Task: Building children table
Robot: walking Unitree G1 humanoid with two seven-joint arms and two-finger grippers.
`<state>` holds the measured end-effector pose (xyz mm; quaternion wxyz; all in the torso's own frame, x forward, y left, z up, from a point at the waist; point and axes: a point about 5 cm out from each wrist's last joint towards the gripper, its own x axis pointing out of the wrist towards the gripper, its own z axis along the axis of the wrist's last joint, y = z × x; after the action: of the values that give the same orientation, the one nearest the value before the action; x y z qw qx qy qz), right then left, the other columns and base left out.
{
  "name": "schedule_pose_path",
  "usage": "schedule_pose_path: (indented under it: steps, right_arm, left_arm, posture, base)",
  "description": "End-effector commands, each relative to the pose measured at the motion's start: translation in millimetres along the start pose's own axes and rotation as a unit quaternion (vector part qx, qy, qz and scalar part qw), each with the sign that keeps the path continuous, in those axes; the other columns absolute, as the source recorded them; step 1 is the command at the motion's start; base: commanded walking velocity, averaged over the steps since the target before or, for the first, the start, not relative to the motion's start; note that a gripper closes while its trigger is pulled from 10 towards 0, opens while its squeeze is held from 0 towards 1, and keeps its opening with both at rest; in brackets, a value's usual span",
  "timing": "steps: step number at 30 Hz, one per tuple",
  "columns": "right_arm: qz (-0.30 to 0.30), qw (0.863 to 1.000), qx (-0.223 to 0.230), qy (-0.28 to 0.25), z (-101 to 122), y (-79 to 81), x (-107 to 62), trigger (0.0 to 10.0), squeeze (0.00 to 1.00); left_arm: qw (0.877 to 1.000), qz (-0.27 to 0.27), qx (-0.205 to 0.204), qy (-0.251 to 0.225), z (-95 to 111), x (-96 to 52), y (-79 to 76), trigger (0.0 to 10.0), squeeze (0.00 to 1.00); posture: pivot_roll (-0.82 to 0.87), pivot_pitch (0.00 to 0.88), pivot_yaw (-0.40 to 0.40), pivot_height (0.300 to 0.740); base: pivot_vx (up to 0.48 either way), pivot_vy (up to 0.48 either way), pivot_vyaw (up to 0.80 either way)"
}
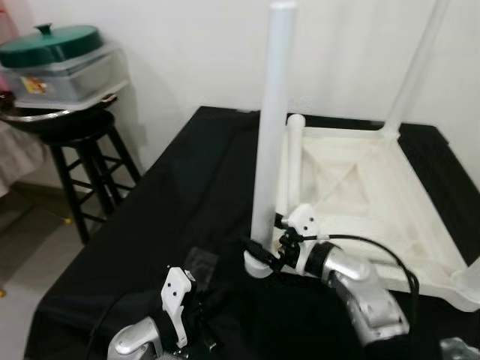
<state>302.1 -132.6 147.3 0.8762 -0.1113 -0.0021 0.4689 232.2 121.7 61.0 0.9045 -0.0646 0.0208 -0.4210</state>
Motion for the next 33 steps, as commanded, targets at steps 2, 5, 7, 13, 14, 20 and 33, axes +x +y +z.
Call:
schedule_pose_path:
  steps: [2,5,7,13,14,20,33]
  right_arm:
    - [0.03,0.999,-0.002,0.011,-5.6,0.4,0.3,10.0,0.0]
    - [0.066,0.998,0.005,0.008,-0.9,-10.1,0.6,10.0,0.0]
    - [0.122,0.992,0.021,0.009,6.2,-21.6,3.1,10.0,0.0]
    - [0.165,0.986,0.026,0.002,21.0,-36.9,6.8,0.0,0.0]
    - [0.165,0.986,0.026,0.002,21.0,-36.9,6.8,0.0,0.0]
    - [0.191,0.981,0.033,0.009,19.3,-41.1,3.9,0.0,0.0]
    - [-0.178,0.967,0.135,0.122,-72.8,50.0,31.6,0.0,0.0]
  left_arm:
    - [1.0,0.005,-0.008,0.005,-4.1,-2.9,0.7,10.0,0.0]
    - [1.0,0.005,-0.007,0.005,-4.2,-1.8,0.9,10.0,0.0]
    - [1.0,0.003,-0.007,0.006,-4.6,-0.8,0.7,10.0,0.0]
    - [1.0,0.003,-0.007,0.005,-5.1,-1.5,0.1,10.0,0.0]
    - [1.0,0.003,-0.007,0.005,-5.1,-1.5,0.1,10.0,0.0]
    - [1.0,0.011,-0.005,0.001,-4.9,-4.3,-1.4,10.0,0.0]
    - [1.0,0.013,-0.009,0.002,-4.7,-10.4,-1.7,10.0,0.0]
  posture:
    - [-0.01,0.0,0.0,0.74]
    - [-0.01,0.0,0.002,0.74]
    - [0.0,0.0,0.0,0.74]
    - [0.01,0.0,-0.009,0.74]
    - [0.01,0.0,-0.009,0.74]
    - [0.03,0.0,-0.023,0.74]
    - [0.01,0.0,-0.01,0.74]
  base:
    - [0.0,0.0,0.0]
    - [0.0,0.0,0.0]
    - [0.0,0.0,0.0]
    - [0.0,0.0,0.0]
    - [0.0,0.0,0.0]
    - [0.0,0.0,0.0]
    - [0.0,0.0,0.0]
